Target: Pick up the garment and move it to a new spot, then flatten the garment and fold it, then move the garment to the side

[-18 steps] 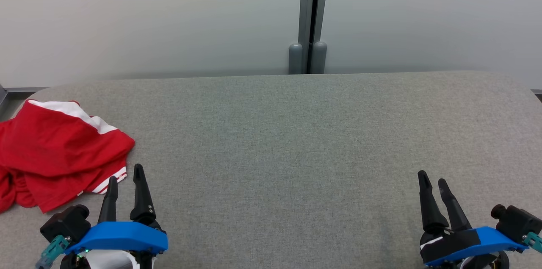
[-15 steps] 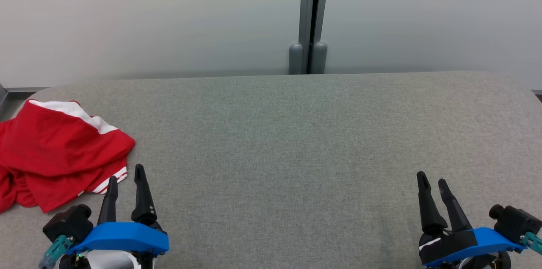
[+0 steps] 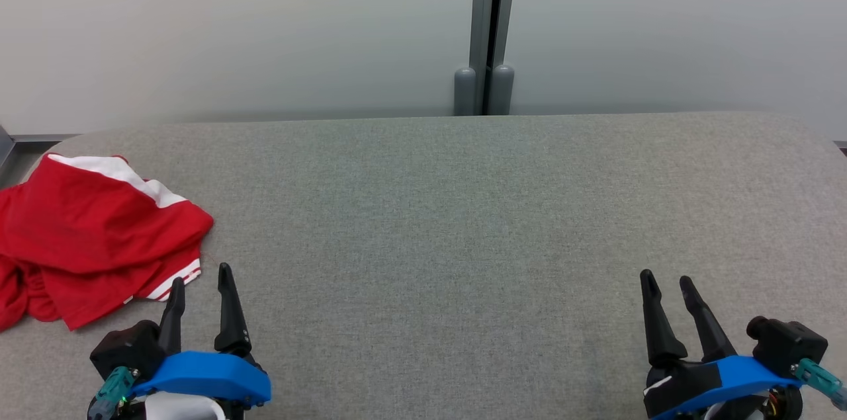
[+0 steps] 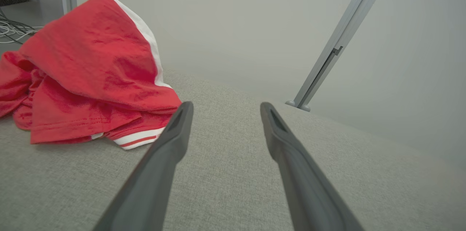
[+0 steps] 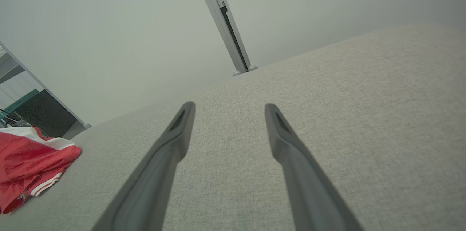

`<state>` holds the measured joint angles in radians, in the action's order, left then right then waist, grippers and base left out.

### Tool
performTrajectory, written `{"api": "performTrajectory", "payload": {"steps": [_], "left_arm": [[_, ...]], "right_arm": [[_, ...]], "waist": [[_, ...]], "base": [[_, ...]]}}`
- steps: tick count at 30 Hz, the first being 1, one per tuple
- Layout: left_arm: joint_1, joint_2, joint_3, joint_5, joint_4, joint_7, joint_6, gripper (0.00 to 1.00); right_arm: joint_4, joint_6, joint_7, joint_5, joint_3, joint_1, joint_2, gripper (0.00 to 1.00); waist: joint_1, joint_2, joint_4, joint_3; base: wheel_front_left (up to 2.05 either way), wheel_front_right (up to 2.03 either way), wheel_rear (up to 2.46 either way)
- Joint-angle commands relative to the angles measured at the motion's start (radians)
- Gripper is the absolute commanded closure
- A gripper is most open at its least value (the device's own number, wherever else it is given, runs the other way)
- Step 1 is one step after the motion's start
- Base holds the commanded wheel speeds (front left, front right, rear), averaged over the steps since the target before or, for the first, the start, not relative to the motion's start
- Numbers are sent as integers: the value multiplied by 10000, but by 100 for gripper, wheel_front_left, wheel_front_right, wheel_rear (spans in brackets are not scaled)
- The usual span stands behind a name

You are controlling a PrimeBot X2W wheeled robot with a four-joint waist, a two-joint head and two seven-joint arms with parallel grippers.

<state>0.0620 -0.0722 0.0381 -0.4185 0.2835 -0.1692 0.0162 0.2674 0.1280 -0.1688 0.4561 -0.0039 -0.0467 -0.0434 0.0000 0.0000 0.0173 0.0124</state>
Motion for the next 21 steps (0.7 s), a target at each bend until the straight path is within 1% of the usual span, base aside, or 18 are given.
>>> {"api": "performTrajectory", "payload": {"steps": [1,21], "left_arm": [[169,-75,-18,274,9,-96,39,0],[242,3,-63,2008,188,-539,107,0]], "right_arm": [[-17,29,-100,-302,55,-192,-79,0],[268,31,-542,-2001,297,-252,-92,0]], "waist": [[0,0,3,1],[0,0,54,31]], "base": [[0,0,0],[0,0,0]]}}
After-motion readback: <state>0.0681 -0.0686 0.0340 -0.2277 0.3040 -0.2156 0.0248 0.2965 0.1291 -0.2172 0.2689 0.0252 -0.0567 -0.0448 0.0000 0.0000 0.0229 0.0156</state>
